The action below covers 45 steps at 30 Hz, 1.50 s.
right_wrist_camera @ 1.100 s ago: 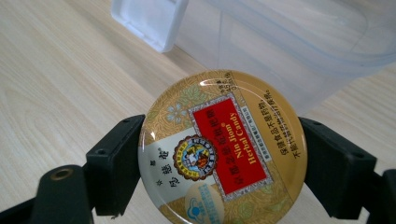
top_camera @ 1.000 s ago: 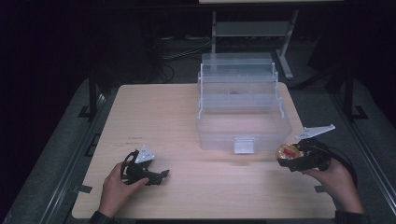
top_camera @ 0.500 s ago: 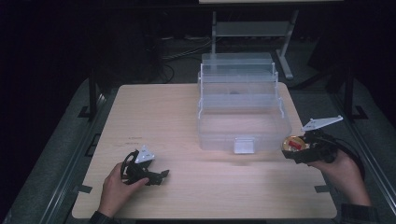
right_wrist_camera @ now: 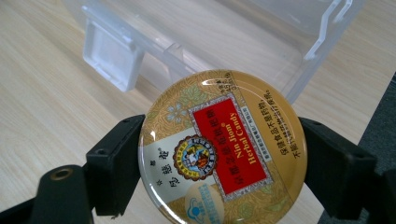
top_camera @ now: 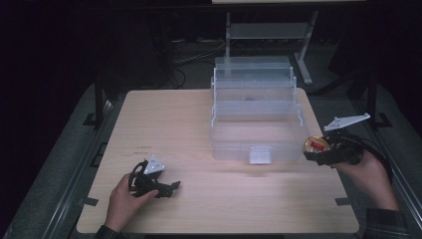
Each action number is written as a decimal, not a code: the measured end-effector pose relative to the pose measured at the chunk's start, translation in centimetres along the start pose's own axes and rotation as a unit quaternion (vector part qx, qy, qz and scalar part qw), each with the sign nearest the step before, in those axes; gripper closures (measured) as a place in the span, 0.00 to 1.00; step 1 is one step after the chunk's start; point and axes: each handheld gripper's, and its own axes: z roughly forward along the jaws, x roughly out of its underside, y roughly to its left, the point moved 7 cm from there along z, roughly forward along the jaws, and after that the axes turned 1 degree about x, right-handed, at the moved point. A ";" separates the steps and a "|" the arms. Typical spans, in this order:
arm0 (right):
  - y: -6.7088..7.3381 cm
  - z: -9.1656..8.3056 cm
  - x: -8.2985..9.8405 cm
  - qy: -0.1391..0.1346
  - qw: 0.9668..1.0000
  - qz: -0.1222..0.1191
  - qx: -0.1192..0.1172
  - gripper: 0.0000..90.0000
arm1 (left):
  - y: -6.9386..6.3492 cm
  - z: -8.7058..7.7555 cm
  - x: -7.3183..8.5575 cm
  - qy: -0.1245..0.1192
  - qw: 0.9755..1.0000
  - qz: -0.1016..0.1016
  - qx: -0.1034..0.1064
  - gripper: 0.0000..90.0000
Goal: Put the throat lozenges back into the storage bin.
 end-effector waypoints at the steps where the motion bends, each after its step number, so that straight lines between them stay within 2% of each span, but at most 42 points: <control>1: -0.2 0.0 -0.2 0.001 1.000 0.002 0.001 0.22 | 0.0 0.0 0.0 0.001 1.000 0.001 0.000 0.12; 19: -1.8 1.2 -2.4 0.012 1.000 0.008 0.000 0.22 | 0.0 0.0 0.0 0.001 1.000 0.002 0.000 0.12; 45: -2.2 3.8 -5.0 0.021 1.000 0.010 -0.003 0.22 | 0.0 0.0 0.0 0.003 1.000 0.004 0.000 0.12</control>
